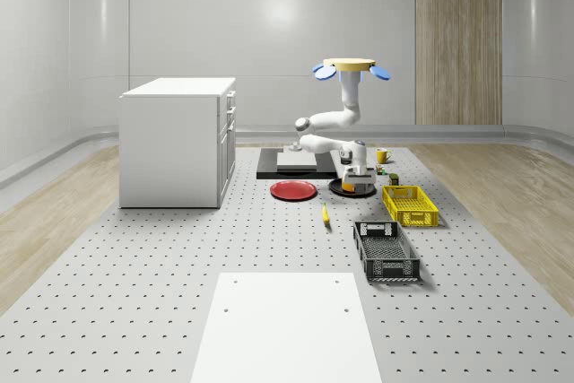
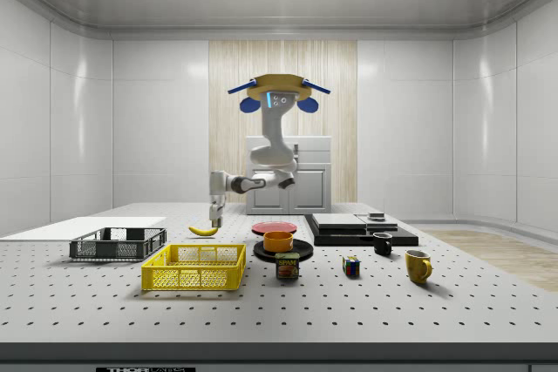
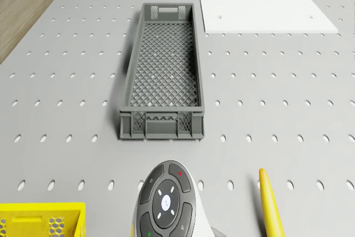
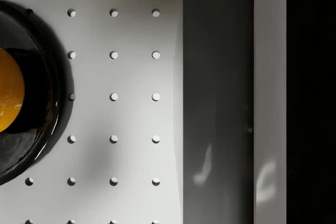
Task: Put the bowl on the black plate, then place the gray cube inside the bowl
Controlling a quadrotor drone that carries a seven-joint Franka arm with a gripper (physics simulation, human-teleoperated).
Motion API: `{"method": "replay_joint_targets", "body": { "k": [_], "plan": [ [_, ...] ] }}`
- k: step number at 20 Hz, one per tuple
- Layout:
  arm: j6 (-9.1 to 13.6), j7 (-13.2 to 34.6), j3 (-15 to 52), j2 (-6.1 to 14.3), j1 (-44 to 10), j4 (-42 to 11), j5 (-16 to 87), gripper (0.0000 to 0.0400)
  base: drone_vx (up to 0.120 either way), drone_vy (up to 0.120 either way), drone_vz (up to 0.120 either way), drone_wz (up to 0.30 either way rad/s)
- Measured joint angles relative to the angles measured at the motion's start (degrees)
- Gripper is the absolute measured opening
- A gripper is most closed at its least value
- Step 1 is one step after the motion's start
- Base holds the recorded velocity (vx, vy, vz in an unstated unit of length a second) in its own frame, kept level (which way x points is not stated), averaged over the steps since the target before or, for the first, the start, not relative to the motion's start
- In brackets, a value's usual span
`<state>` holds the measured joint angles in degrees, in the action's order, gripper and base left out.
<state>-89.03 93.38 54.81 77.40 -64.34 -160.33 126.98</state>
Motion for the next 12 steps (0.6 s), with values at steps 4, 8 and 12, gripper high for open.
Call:
{"method": "replay_joint_targets", "body": {
  "k": [4,8,12],
  "plan": [
    [0.04,-0.02,0.0,-0.04,0.03,-0.01,0.01,0.025,-0.12,0.0,0.0,0.0],
    [0.08,-0.04,-0.01,-0.07,0.06,-0.02,0.03,0.025,-0.12,0.0,0.0,0.0],
    [0.11,-0.06,-0.02,-0.1,0.08,-0.02,0.05,0.025,-0.12,0.0,0.0,0.0]
  ]
}}
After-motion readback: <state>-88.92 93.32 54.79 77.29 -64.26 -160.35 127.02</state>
